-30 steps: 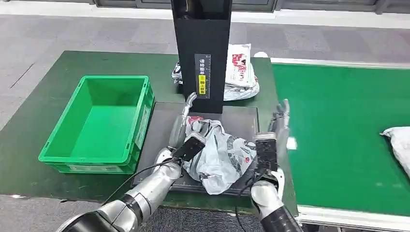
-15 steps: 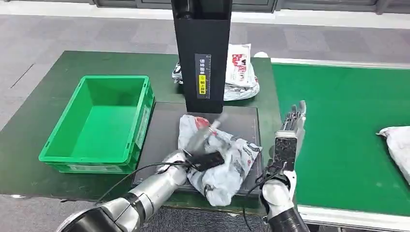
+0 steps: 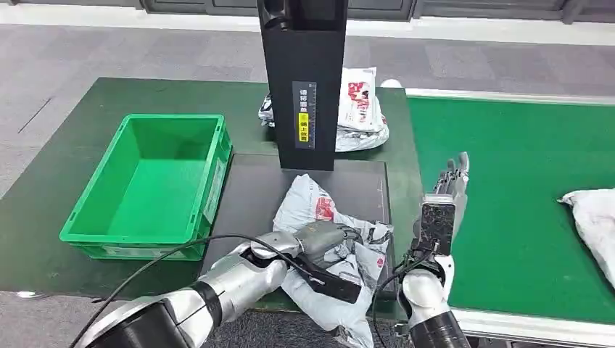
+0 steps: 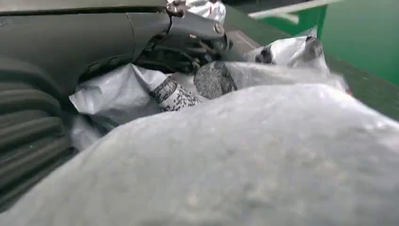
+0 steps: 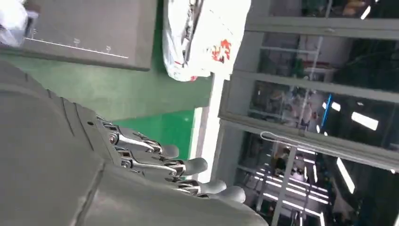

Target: Moved the parcel from conveyor to table for the left to box.

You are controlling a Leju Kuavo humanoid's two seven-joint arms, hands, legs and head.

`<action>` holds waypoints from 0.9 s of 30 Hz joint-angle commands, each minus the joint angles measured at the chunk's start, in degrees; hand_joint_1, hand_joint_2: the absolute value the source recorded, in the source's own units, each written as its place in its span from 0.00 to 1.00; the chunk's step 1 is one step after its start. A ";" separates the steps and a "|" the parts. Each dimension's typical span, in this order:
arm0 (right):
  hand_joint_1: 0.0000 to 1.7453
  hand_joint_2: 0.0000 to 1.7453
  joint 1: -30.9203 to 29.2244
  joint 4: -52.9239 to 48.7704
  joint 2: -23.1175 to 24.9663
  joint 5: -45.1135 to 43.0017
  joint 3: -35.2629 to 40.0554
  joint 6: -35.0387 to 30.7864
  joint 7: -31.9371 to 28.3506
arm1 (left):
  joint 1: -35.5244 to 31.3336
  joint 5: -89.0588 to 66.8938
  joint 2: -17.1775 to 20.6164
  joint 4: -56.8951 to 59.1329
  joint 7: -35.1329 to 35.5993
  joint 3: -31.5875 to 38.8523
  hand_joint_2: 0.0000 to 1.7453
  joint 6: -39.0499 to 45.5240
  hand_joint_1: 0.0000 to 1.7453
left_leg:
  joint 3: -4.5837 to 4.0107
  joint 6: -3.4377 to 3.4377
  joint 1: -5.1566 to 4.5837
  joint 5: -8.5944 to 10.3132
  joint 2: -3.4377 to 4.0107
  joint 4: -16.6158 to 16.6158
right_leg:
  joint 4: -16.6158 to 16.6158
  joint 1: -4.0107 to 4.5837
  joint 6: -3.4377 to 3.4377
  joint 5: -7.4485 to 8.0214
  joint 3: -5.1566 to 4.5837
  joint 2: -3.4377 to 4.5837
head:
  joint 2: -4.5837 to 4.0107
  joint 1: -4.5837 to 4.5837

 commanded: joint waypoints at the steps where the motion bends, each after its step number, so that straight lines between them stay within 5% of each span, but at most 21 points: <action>1: 0.00 0.00 2.91 -2.32 1.01 2.08 -5.24 1.63 1.30 | 1.12 2.14 4.32 -5.31 -5.60 7.95 1.00 15.62 1.00 | 0.09 -0.01 0.02 0.03 0.07 -0.12 | -0.11 0.01 -0.05 0.06 0.06 0.15 | 0.00 0.00; 7: 0.00 0.00 7.96 -3.54 2.09 3.23 -5.63 1.65 1.03 | -0.17 -8.08 9.94 -22.32 3.74 21.28 1.00 36.34 1.00 | -0.02 -0.05 0.08 -0.02 0.01 -0.01 | -0.01 0.09 -0.11 0.00 -0.07 0.13 | 0.00 0.02; 17: 0.00 0.00 7.34 -2.97 2.06 3.29 -5.37 1.81 0.85 | 1.69 -11.47 9.33 -25.30 3.11 24.94 1.00 33.82 1.00 | -0.05 -0.01 0.06 -0.01 0.13 -0.02 | -0.02 0.06 -0.05 0.03 -0.11 0.22 | 0.00 0.00; 22: 0.00 0.00 7.46 -2.07 2.46 2.78 -4.82 1.82 0.21 | 4.40 -33.94 10.52 -39.11 8.67 36.07 1.00 36.98 1.00 | -0.06 -0.03 0.08 -0.05 0.23 -0.02 | -0.04 0.08 -0.09 0.05 -0.14 0.36 | 0.00 0.00; 26: 0.00 0.00 7.35 -1.67 2.54 2.52 -4.12 1.54 -0.33 | 5.00 -41.93 15.75 -48.18 13.65 37.80 1.00 36.98 1.00 | -0.06 -0.06 0.08 -0.08 0.42 -0.03 | 0.00 0.07 -0.12 0.06 -0.21 0.55 | 0.00 0.02; 27: 0.00 0.00 7.19 -1.33 2.25 2.36 -3.81 1.32 -0.50 | 3.13 -41.93 24.80 -51.69 22.13 31.14 1.00 36.98 1.00 | -0.03 -0.08 0.10 -0.10 0.51 -0.05 | -0.02 0.10 -0.14 0.08 -0.20 0.66 | 0.00 0.02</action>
